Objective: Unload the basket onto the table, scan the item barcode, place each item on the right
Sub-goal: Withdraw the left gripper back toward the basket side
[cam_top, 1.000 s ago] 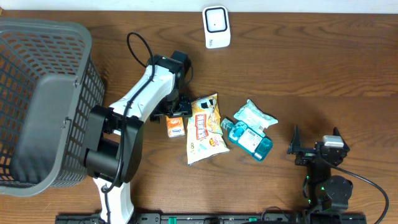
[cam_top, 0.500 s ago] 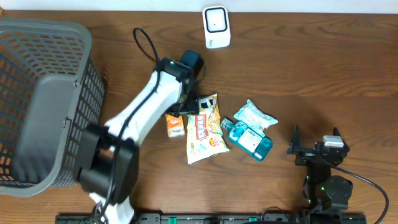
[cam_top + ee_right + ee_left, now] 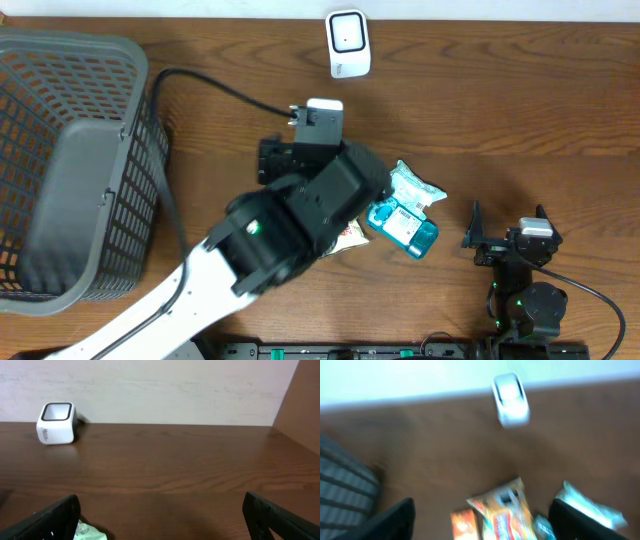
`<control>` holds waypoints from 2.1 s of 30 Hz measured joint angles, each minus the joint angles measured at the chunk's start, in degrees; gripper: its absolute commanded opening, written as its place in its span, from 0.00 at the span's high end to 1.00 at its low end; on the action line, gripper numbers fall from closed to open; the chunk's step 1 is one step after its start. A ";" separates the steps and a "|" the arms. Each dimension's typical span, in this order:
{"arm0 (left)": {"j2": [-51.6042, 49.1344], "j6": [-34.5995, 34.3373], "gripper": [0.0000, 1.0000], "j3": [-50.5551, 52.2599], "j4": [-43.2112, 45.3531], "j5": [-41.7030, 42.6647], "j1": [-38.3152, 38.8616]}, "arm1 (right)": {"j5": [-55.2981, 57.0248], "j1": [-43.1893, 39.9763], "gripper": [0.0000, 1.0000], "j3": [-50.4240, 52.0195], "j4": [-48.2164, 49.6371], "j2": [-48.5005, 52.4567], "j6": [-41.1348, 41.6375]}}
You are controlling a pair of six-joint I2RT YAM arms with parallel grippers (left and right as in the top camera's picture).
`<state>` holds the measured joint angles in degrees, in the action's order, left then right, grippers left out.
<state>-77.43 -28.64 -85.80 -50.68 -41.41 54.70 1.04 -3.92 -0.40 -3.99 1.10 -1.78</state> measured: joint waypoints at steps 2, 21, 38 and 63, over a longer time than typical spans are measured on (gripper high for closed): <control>2.05 0.13 0.02 0.00 2.10 -8.28 1.53 | -0.02 0.00 0.01 0.00 0.00 0.00 0.00; 14.10 38.47 0.02 0.24 44.83 -16.61 -19.45 | -0.02 0.00 0.01 0.00 0.00 0.02 0.00; 17.92 55.52 0.02 0.55 30.27 4.92 -20.61 | -1.60 0.02 0.01 0.00 -0.02 0.02 7.63; 45.18 52.04 0.02 9.29 32.13 12.04 -35.63 | -32.72 0.02 0.01 0.00 1.73 0.02 47.25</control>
<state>-32.25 23.40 -76.51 -18.55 -29.36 19.07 -31.68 -3.90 -0.40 -2.26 1.13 45.47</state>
